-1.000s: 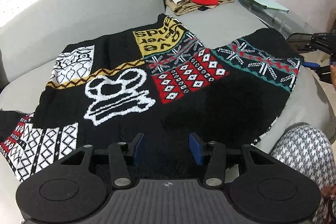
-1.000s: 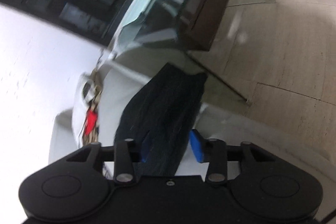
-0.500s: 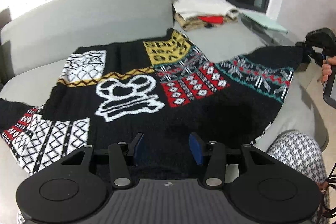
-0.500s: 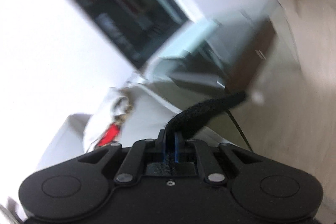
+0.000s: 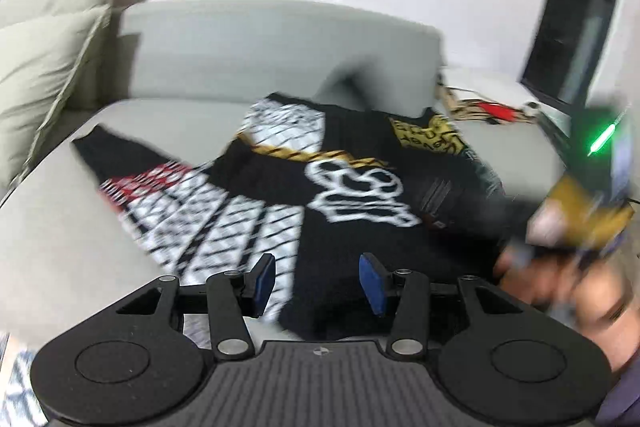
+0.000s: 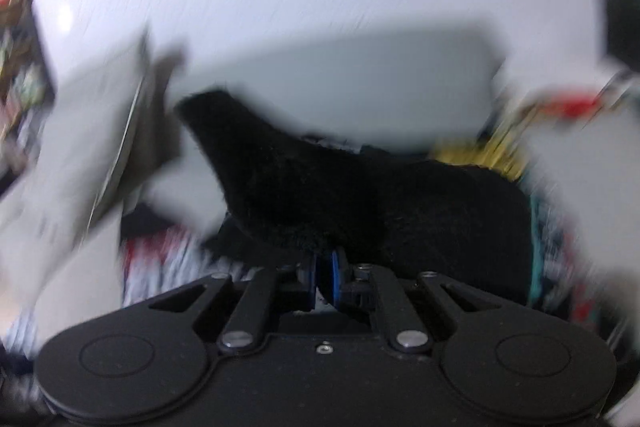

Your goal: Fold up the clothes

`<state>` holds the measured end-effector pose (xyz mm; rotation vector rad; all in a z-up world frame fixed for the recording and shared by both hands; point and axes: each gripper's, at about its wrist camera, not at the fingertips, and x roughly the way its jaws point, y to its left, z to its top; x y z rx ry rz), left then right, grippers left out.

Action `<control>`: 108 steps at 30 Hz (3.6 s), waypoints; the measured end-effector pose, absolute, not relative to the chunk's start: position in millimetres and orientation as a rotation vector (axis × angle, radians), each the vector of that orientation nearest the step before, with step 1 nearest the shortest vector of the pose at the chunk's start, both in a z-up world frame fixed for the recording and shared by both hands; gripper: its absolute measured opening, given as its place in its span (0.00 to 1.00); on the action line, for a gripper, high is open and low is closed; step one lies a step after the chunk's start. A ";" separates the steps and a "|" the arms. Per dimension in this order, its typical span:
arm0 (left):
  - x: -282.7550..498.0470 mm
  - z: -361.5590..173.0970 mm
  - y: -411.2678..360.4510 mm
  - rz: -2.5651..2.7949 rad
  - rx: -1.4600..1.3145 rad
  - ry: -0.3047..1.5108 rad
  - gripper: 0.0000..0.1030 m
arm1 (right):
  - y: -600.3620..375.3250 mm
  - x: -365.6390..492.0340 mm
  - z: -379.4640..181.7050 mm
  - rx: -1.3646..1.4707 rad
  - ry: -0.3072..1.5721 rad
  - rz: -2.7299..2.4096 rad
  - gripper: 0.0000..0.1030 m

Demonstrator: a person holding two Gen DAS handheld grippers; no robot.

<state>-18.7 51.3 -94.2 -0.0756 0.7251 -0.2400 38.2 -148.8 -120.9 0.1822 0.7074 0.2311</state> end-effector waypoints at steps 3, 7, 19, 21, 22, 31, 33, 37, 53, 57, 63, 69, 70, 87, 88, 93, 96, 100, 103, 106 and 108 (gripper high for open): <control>-14.3 -99.7 66.3 -0.195 -0.092 0.750 0.43 | -123.9 47.5 -153.1 0.144 0.925 0.332 0.21; -7.2 -100.9 73.4 -0.171 -0.101 0.753 0.43 | -140.1 34.8 -126.5 0.209 0.873 0.381 0.33; 33.9 -118.5 64.4 -0.227 -0.078 0.765 0.41 | -282.9 -24.1 -64.1 0.471 0.688 0.065 0.30; 45.8 -124.9 57.3 -0.257 -0.070 0.770 0.38 | -297.2 -27.1 -73.8 0.499 0.699 0.020 0.23; 52.4 -128.1 51.7 -0.276 -0.062 0.774 0.34 | -302.6 -27.5 -79.0 0.509 0.707 -0.001 0.23; 100.4 -167.2 2.7 -0.298 0.184 0.827 0.26 | -297.1 -6.9 -114.0 0.371 0.761 -0.047 0.22; 107.2 -180.1 2.0 -0.253 0.261 0.879 0.23 | -284.5 -0.8 -119.4 0.272 0.774 -0.029 0.17; 110.8 -187.5 12.9 -0.230 0.262 0.898 0.24 | -269.6 24.4 -176.5 0.055 1.005 -0.109 0.08; 71.0 -140.3 9.1 -0.409 0.117 0.806 0.24 | -315.9 9.1 -117.7 0.287 0.880 -0.165 0.13; 79.1 -164.3 -11.8 -0.400 0.177 0.893 0.24 | -308.5 30.0 -153.6 0.209 0.977 -0.189 0.12; 83.5 -176.9 -11.5 -0.388 0.170 0.931 0.27 | -291.6 49.3 -192.2 0.034 1.100 -0.237 0.13; 75.7 -151.4 0.0 -0.350 0.173 0.820 0.26 | -302.8 47.1 -140.0 0.209 0.967 -0.187 0.13; 78.8 -150.2 2.1 -0.324 0.174 0.804 0.26 | -304.8 50.8 -135.2 0.248 0.932 -0.170 0.13; 117.1 -171.8 27.8 -0.187 0.201 0.920 0.27 | -311.2 127.5 -176.3 0.390 1.000 -0.140 0.08; 111.6 -166.6 29.0 -0.200 0.197 0.910 0.27 | -313.9 116.3 -166.1 0.408 0.991 -0.129 0.09; 73.7 -140.5 30.9 -0.296 0.180 0.850 0.27 | -320.1 54.2 -127.0 0.408 0.994 -0.088 0.13; 68.9 -147.0 21.8 -0.321 0.198 0.859 0.27 | -316.8 30.8 -128.4 0.344 1.031 -0.098 0.14; 77.0 -169.9 9.1 -0.332 0.222 0.926 0.26 | -304.7 25.2 -158.4 0.287 1.094 -0.134 0.11; 87.6 -182.1 10.0 -0.331 0.204 0.964 0.26 | -289.2 29.7 -185.6 0.183 1.120 -0.165 0.05; 86.9 -176.5 13.2 -0.323 0.190 0.974 0.27 | -271.1 32.7 -183.0 0.091 1.136 -0.195 0.05; 79.9 -169.3 16.7 -0.309 0.189 0.955 0.27 | -265.0 29.1 -168.4 0.081 1.117 -0.195 0.08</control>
